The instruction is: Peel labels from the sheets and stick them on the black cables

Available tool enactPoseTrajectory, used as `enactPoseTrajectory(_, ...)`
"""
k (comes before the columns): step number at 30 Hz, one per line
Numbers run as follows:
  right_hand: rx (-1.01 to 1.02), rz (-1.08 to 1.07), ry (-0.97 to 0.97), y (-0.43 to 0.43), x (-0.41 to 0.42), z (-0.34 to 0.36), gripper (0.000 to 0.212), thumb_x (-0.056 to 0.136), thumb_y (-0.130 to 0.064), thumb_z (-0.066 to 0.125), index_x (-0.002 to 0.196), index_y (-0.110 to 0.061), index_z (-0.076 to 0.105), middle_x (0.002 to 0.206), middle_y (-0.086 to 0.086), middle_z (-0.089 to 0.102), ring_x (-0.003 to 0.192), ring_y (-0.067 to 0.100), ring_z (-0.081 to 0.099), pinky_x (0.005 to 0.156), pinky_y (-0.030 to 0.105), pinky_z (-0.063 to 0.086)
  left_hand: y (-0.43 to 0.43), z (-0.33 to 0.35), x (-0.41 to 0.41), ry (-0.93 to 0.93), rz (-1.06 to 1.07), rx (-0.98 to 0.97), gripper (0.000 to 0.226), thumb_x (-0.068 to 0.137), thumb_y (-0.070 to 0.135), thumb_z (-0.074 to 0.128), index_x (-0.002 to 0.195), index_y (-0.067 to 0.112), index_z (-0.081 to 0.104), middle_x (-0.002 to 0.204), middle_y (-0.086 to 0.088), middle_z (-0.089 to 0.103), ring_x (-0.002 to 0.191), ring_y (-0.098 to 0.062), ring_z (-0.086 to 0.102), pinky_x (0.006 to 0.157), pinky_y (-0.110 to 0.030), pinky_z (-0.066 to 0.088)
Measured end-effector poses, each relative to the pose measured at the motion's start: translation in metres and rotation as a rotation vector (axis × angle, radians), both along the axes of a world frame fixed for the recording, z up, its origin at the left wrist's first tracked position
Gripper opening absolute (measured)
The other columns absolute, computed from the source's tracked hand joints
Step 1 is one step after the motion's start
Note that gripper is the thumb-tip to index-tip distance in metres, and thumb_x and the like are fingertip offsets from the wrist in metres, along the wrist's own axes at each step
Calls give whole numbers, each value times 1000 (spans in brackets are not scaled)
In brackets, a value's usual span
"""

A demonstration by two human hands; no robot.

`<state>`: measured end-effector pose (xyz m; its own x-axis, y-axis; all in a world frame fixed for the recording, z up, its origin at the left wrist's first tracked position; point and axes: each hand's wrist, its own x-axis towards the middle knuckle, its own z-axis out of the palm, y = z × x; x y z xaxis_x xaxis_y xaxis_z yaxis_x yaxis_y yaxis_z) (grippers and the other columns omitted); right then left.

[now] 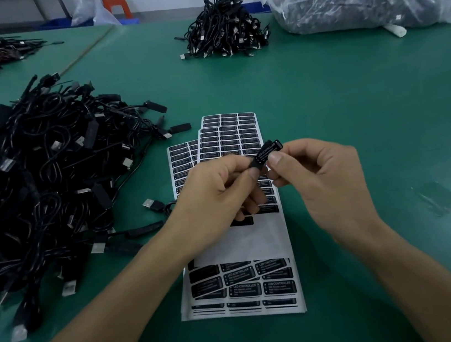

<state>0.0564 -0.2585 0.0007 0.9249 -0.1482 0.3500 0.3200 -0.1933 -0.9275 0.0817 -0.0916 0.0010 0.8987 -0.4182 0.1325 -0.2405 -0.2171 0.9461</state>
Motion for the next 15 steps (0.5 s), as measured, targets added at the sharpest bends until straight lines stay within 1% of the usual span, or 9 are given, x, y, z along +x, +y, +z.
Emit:
enactPoseTrajectory(3,-36,-10,22,-2,1,-1,16,88,-21,69,74,-25,73,71,-5,74,65,7,67,65,23,56,2,0,0,32,-39,11,14,101,13,57,103,17,70,78,-5,74,65,-8,65,53,-18,49)
enactPoseTrajectory(5,-44,-6,43,-4,2,-1,14,86,-25,67,74,-24,73,73,-2,74,66,10,66,68,27,58,2,0,1,40,-44,17,15,101,12,57,104,18,71,78,-6,74,64,-7,65,53,-17,48)
enactPoseTrajectory(9,-91,25,62,-6,4,0,13,85,-27,66,76,-23,74,74,-1,74,66,8,65,68,26,58,1,0,1,55,-38,25,16,102,12,56,101,16,71,74,-3,73,61,-7,64,51,-17,47)
enactPoseTrajectory(12,-111,28,66,-7,4,0,13,85,-25,67,76,-21,74,74,-2,74,65,7,64,68,28,57,1,0,1,52,-38,32,16,102,12,57,99,18,71,73,-3,73,60,-8,65,51,-16,47)
enactPoseTrajectory(15,-146,23,62,-8,4,-1,15,90,-16,70,75,-20,73,74,-2,73,65,7,64,70,31,57,0,0,0,50,-37,30,17,101,13,57,97,22,72,72,-2,73,60,-8,65,51,-16,47)
